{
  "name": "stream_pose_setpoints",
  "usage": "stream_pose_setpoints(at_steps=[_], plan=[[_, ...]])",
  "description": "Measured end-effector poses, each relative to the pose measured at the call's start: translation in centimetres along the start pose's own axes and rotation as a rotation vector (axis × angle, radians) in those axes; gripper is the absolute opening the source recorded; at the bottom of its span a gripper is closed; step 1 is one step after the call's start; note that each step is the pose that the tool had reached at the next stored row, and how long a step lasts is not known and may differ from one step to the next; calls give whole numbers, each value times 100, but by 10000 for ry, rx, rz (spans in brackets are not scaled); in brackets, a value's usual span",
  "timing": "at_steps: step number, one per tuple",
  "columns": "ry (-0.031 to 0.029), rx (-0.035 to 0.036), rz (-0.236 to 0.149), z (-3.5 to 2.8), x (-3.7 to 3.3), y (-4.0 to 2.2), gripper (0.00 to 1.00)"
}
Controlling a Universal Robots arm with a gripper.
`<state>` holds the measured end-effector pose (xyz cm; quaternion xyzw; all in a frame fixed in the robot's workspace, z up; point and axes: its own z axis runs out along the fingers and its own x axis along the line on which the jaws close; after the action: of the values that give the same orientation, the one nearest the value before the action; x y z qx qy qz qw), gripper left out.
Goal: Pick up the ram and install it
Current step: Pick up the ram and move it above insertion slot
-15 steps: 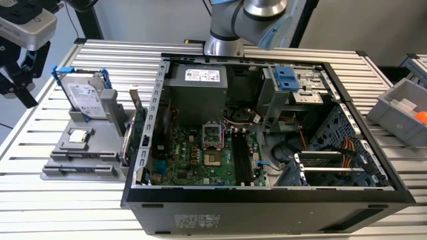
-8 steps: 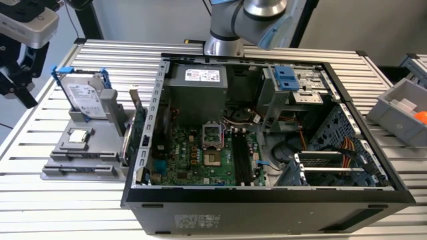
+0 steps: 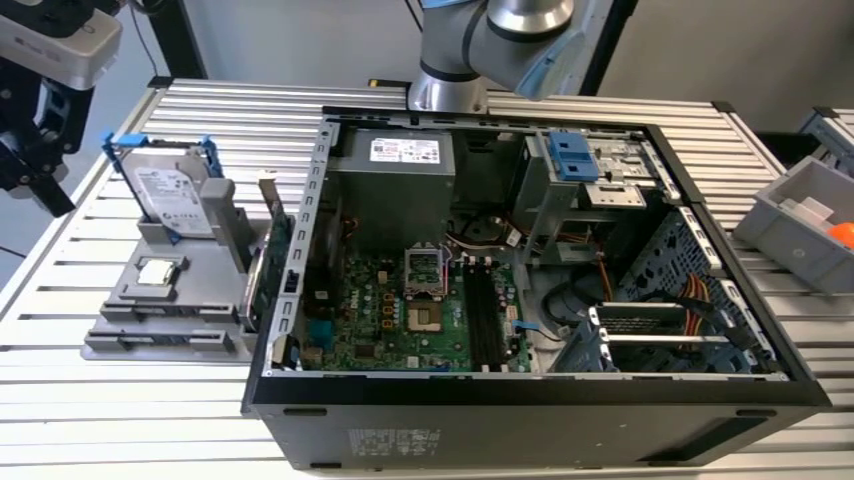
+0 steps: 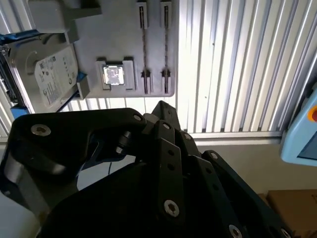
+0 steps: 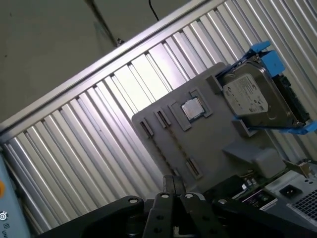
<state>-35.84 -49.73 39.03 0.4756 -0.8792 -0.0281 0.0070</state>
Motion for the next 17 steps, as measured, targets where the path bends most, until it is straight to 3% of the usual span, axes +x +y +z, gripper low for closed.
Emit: stream_pose_setpoints(at_steps=[14,17], plan=[[83,-20,-1506,0,0,-1,0],[51,-13,-1890,0,0,1,0]])
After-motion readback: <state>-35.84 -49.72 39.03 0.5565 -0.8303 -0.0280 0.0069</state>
